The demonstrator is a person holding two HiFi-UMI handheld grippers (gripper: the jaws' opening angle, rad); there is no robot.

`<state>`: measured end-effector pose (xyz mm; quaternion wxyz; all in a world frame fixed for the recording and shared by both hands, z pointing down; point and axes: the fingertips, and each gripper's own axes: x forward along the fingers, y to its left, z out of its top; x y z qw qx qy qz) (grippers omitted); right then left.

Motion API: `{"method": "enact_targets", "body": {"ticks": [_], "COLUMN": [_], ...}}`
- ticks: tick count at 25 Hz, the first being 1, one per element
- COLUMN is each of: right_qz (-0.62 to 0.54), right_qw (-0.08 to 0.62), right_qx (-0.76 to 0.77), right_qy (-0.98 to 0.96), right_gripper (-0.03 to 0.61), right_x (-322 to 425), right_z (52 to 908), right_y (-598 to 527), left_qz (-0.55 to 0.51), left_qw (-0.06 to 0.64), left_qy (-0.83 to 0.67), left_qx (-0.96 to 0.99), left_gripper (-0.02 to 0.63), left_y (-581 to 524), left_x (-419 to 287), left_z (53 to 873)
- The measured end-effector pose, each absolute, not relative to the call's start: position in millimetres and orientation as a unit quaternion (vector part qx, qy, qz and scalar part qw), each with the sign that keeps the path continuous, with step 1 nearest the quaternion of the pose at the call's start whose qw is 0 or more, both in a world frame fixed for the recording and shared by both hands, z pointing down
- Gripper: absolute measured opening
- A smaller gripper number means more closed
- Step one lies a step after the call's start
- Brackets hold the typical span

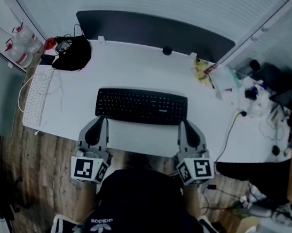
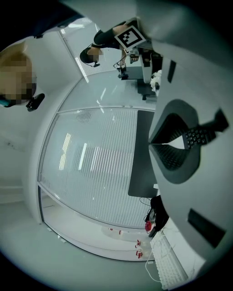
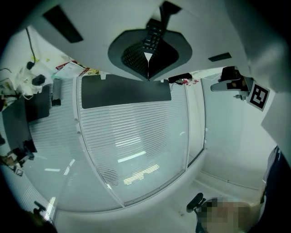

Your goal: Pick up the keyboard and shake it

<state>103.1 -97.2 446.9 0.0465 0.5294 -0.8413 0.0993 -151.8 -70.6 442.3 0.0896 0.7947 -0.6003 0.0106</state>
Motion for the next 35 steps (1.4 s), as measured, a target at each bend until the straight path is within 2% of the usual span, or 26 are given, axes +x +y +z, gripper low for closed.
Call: {"method": "enact_targets", "body": {"ticks": [17, 35], "right_qz": [0.131, 0.133], "right_qw": [0.056, 0.061], "right_qx": [0.539, 0.566], "right_qy": [-0.830, -0.811], "right_gripper": [0.006, 0.006], "right_x": [140, 134], "right_z": [473, 456], "right_y": [-151, -171], "left_qz": [0.033, 0.045], "left_qw": [0.090, 0.076], "left_qy": [-0.629, -0.618], "left_qx": [0.772, 0.781], "left_gripper": [0.011, 0.011], "left_y": [-111, -155], "left_x": [-152, -175], "left_z": [453, 445]}}
